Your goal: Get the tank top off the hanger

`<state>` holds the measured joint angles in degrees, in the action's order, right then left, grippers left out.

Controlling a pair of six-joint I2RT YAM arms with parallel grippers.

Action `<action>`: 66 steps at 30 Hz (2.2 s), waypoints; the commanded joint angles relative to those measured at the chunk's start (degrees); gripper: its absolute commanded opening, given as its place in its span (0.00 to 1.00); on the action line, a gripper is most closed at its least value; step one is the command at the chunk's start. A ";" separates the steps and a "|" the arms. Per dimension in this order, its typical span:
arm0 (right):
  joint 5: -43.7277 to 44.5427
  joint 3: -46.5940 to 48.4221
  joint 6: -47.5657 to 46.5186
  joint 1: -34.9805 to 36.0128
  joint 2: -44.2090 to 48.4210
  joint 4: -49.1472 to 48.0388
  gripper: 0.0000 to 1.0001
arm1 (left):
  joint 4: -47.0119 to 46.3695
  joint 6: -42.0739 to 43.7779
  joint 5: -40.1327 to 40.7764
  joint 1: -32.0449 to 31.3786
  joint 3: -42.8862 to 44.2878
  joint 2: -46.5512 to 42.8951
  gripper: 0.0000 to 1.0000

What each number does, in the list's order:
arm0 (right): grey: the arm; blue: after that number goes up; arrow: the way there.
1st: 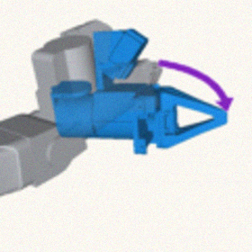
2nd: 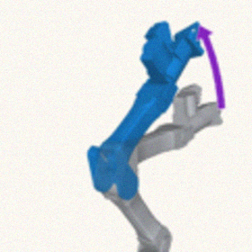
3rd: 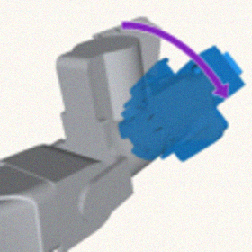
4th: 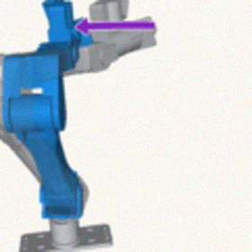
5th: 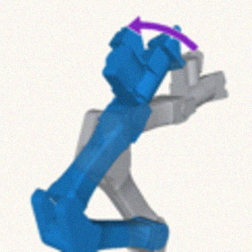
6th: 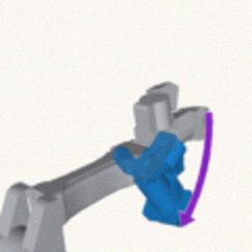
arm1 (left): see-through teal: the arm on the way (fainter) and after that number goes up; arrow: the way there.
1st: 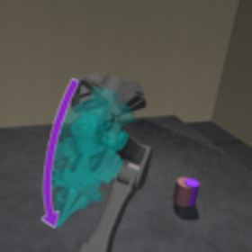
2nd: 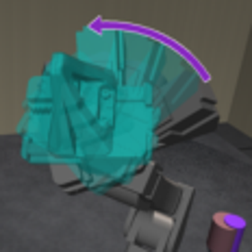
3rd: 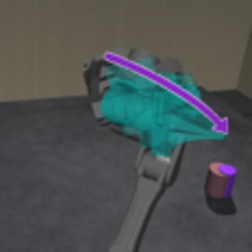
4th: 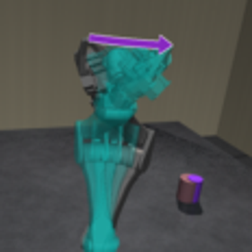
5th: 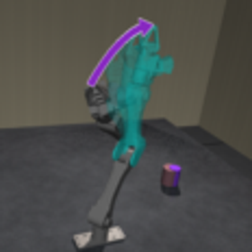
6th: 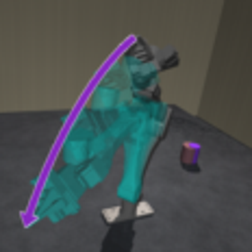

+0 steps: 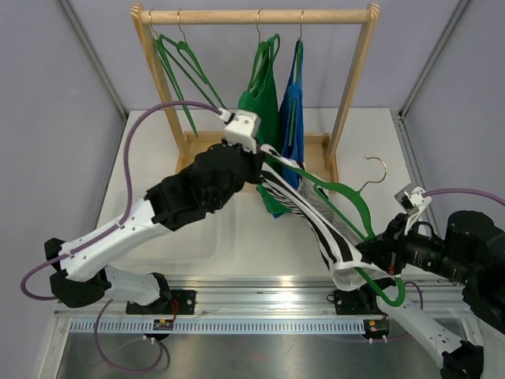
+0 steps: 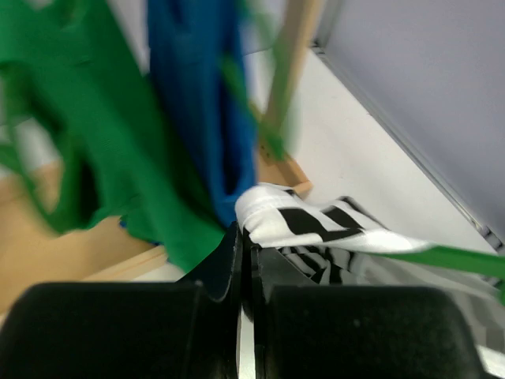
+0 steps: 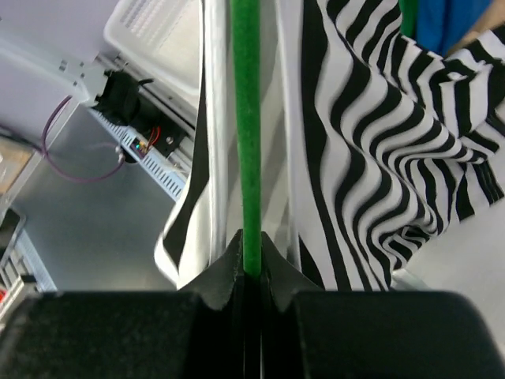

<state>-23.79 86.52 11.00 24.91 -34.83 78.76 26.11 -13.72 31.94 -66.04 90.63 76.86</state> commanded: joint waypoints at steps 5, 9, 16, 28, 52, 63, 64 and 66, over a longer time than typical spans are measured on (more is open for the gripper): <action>-6.62 3.30 -7.92 6.47 2.13 1.66 0.00 | 4.74 -11.16 4.80 11.20 -8.62 -11.81 0.00; -5.48 2.61 -9.86 6.47 2.92 -2.11 0.00 | 4.22 -11.86 -4.92 11.20 -13.26 -14.63 0.00; -11.55 -0.91 -18.56 6.56 5.82 -10.45 0.00 | 1.65 -14.68 -8.66 11.20 -18.48 -21.31 0.00; -8.56 -6.89 -23.84 7.44 7.31 -8.54 0.00 | 12.74 -19.94 2.33 19.10 -16.45 -27.72 0.00; 20.16 -24.74 4.37 7.53 7.24 -66.55 0.00 | -25.84 -6.94 -50.40 2.50 -45.45 -25.09 0.00; 43.21 -31.27 -2.92 7.52 18.06 -65.17 0.00 | -12.68 -9.11 -31.34 -1.37 -47.13 -22.98 0.00; 43.65 -27.58 -3.35 7.44 14.04 -58.53 0.00 | -10.31 -10.18 -26.46 -1.37 -46.60 -22.98 0.00; 45.57 -16.59 -2.22 7.53 9.10 -38.81 0.00 | -3.28 -13.16 -16.85 -1.37 -44.14 -22.89 0.00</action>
<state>15.35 58.28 10.15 32.10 -19.33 19.07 14.61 -22.74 -3.11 -67.51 43.05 53.89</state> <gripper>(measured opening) 0.109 0.022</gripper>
